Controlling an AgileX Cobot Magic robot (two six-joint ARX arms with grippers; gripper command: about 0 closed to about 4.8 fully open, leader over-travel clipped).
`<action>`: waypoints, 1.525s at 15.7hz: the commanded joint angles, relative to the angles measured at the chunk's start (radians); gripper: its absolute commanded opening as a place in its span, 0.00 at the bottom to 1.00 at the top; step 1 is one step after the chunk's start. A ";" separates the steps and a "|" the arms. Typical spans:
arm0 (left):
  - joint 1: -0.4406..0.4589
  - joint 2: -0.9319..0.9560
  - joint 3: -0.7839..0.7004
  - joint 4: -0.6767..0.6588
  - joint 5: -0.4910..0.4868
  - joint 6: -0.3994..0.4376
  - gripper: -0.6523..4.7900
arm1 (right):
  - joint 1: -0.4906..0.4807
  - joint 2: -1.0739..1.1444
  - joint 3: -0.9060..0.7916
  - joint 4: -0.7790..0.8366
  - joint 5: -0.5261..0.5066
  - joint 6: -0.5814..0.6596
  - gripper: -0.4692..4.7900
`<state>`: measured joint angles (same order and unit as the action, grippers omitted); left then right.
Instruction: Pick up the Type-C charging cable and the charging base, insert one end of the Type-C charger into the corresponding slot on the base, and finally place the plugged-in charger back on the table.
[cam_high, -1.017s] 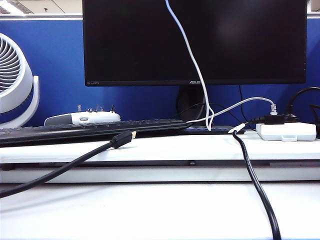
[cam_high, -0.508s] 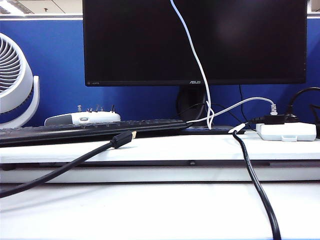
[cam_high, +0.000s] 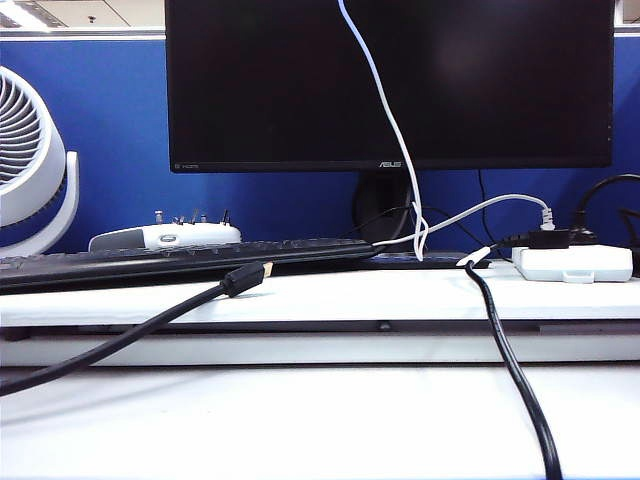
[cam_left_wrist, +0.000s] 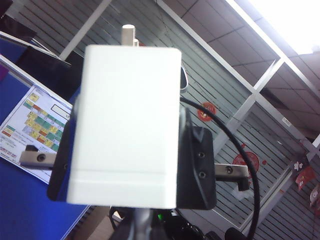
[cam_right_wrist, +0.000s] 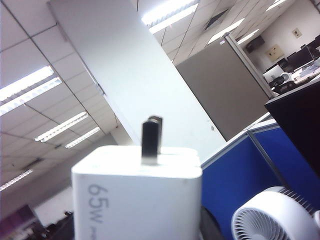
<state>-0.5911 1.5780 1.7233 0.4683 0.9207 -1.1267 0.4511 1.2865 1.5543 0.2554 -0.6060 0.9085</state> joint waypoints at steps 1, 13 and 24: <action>-0.003 -0.001 0.009 0.043 -0.064 0.001 0.11 | 0.015 0.003 -0.007 -0.066 -0.114 -0.059 0.08; -0.003 -0.001 0.009 0.043 -0.066 0.001 0.11 | 0.040 0.006 -0.007 -0.173 -0.204 -0.129 0.08; -0.002 -0.001 0.009 0.043 -0.045 0.001 0.11 | 0.040 0.006 -0.007 -0.296 -0.256 -0.124 0.08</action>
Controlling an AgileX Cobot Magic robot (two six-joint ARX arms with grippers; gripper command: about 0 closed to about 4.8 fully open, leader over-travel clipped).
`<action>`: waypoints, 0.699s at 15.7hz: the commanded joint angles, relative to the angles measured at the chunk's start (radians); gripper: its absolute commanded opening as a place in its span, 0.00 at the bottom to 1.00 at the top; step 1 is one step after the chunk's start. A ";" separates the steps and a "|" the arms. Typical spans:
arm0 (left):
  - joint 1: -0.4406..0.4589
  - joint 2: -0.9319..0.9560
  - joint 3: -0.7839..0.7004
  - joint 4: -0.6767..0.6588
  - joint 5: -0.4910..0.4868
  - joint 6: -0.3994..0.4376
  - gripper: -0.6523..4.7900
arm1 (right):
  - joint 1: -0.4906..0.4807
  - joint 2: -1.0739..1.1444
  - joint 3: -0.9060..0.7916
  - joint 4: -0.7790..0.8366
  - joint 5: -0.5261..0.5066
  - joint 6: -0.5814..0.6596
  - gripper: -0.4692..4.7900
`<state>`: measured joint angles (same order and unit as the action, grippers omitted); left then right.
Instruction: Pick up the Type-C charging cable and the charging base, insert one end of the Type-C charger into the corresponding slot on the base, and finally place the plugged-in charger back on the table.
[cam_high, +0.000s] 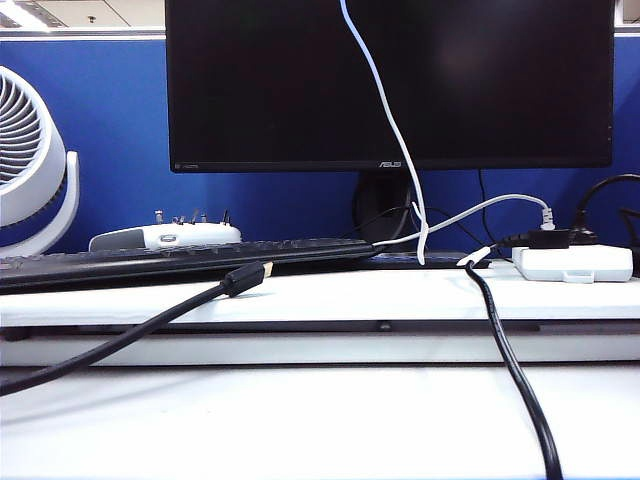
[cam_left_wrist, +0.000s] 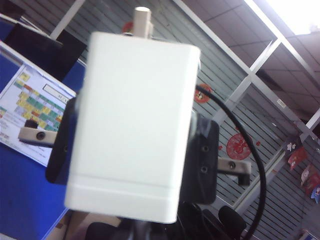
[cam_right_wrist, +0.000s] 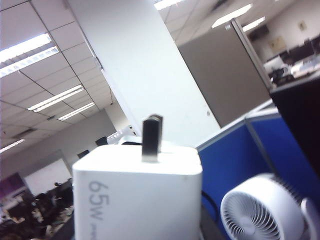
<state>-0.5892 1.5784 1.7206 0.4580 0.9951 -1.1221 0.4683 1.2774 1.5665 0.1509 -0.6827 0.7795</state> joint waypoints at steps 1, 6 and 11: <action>-0.004 -0.001 0.011 0.053 -0.119 -0.004 0.11 | 0.023 0.015 -0.019 -0.199 -0.211 -0.003 0.08; -0.004 -0.001 0.011 0.053 -0.116 -0.004 0.11 | 0.023 0.005 -0.019 -0.200 -0.241 -0.039 0.08; -0.003 -0.001 0.011 0.053 -0.116 -0.004 0.11 | 0.023 0.000 -0.019 -0.233 -0.271 -0.074 0.08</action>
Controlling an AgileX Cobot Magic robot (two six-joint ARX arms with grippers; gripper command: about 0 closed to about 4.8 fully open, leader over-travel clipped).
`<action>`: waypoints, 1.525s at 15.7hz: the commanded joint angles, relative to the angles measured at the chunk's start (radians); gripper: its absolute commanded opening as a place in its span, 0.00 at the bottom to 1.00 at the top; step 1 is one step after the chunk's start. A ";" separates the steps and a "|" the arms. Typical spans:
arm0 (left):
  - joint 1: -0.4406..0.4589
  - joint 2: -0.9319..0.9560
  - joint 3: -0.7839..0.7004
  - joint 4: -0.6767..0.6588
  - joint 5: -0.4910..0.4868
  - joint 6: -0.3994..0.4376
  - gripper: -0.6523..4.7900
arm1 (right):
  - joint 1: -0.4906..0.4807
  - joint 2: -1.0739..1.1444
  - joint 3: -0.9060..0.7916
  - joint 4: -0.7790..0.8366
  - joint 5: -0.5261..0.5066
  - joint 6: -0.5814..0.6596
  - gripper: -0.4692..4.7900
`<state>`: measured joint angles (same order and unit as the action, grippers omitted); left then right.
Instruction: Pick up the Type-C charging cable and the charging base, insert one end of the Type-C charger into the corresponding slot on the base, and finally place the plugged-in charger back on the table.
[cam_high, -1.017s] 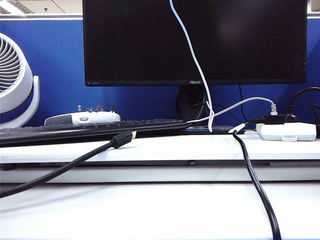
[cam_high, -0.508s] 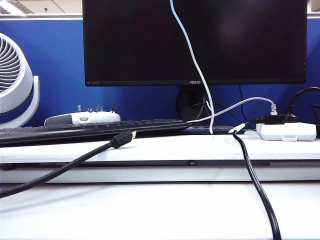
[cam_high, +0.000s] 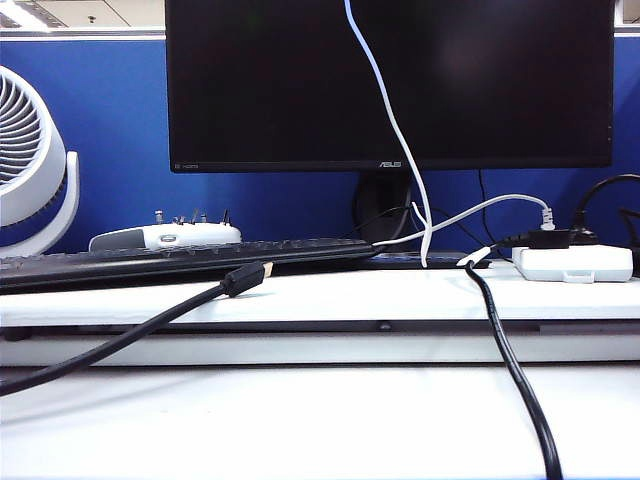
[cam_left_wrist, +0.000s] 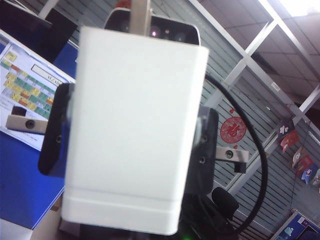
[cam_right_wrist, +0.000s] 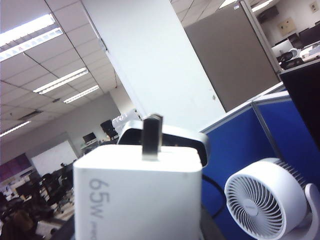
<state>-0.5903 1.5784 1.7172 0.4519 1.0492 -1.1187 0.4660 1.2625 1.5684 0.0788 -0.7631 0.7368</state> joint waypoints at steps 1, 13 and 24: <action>-0.002 -0.002 0.015 0.059 -0.170 -0.008 0.11 | 0.025 0.015 -0.021 -0.161 -0.183 -0.031 0.08; 0.003 -0.001 0.015 0.041 -0.120 0.027 0.62 | 0.023 0.015 -0.020 -0.104 -0.126 -0.028 0.08; 0.023 -0.003 0.014 0.066 -0.083 0.066 1.00 | -0.037 0.007 -0.020 -0.108 -0.106 -0.031 0.08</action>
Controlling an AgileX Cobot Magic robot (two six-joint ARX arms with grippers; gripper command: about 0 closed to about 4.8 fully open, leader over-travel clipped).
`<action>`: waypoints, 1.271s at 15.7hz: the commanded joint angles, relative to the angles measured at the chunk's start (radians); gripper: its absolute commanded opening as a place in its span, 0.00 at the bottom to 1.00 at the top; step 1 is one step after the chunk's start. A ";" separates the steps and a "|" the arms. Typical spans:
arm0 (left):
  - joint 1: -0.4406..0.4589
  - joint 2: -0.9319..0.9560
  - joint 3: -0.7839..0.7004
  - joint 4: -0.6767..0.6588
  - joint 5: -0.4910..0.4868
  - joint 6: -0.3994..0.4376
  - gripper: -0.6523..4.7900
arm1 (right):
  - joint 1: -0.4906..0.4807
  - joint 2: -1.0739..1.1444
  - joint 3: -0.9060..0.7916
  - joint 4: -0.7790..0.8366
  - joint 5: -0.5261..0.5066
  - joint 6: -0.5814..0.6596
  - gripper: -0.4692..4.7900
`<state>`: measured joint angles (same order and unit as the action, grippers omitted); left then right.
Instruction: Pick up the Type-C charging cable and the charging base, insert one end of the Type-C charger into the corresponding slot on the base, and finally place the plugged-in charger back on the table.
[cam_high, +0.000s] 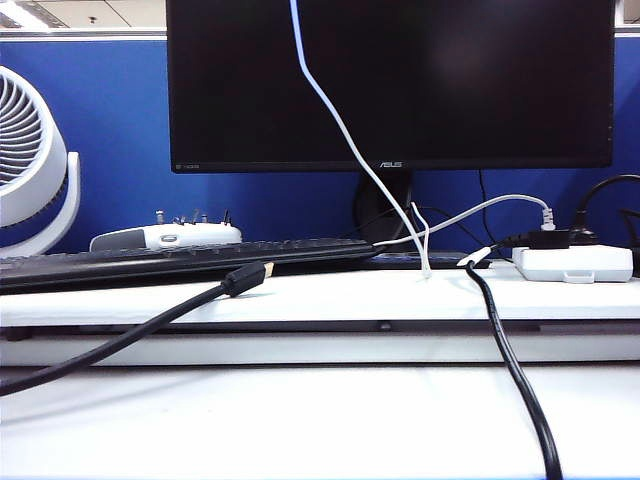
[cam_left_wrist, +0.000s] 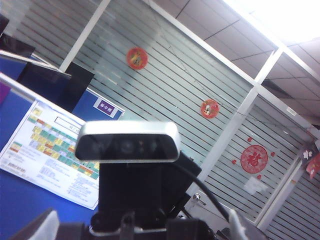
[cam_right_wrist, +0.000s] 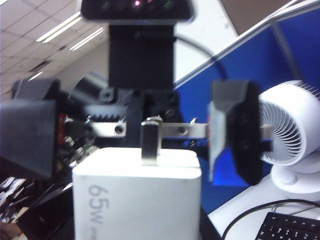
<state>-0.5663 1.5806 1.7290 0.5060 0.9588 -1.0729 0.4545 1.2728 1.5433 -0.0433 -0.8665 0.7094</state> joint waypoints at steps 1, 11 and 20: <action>0.006 -0.005 0.003 0.013 0.010 0.029 1.00 | -0.029 -0.003 0.005 0.013 -0.002 -0.004 0.08; 0.142 -0.005 0.002 -0.065 -0.019 0.235 0.79 | -0.082 -0.007 0.005 -0.153 0.099 -0.158 0.08; 0.172 -0.005 0.003 -0.453 -0.383 0.753 0.28 | -0.077 0.140 0.004 -0.529 0.372 -0.461 0.08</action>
<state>-0.3923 1.5814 1.7294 0.0731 0.6342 -0.3630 0.3752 1.4033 1.5406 -0.5785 -0.5072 0.2600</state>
